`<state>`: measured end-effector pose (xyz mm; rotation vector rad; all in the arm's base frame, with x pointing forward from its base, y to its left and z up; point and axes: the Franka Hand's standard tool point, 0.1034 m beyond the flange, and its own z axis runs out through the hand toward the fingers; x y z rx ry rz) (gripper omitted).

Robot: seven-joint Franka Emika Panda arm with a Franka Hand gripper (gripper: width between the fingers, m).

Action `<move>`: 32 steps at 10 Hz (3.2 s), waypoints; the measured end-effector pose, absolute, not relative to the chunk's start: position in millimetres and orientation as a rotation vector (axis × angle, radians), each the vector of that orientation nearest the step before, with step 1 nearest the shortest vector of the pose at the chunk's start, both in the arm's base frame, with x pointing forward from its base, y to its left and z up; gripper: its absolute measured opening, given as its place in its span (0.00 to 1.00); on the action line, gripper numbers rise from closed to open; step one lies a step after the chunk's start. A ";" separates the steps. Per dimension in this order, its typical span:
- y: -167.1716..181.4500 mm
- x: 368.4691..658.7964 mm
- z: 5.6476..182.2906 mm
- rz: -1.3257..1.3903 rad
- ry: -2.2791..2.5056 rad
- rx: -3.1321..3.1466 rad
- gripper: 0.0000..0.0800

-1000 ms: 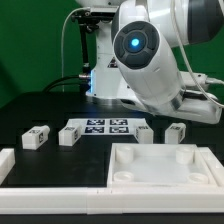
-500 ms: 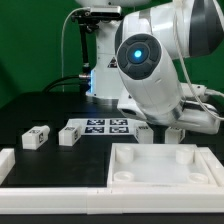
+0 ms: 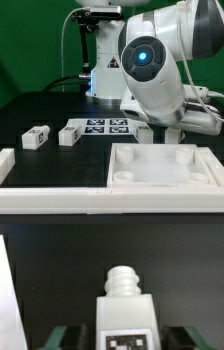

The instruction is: Assemble one leg

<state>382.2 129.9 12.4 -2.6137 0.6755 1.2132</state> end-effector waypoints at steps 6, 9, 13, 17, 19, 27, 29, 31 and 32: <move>129.9 382.1 12.5 1.214 0.675 -2.613 0.36; 129.9 383.2 20.4 1.214 0.665 -2.617 0.36; 127.4 389.8 70.8 1.234 0.623 -2.601 0.36; 129.6 405.3 69.3 1.038 0.652 -2.686 0.36; 132.6 406.9 72.0 0.781 0.658 -2.798 0.36; 137.9 457.5 95.5 -0.265 0.305 -2.994 0.36; 143.3 448.1 91.5 -0.308 0.264 -2.985 0.36; 147.4 462.6 92.1 -0.305 0.182 -2.994 0.36; 151.0 484.3 95.2 -0.332 0.125 -2.990 0.36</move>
Offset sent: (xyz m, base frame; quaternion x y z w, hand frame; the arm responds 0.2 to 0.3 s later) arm 0.0000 0.0000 0.0000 0.0000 0.0000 0.0000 1.0000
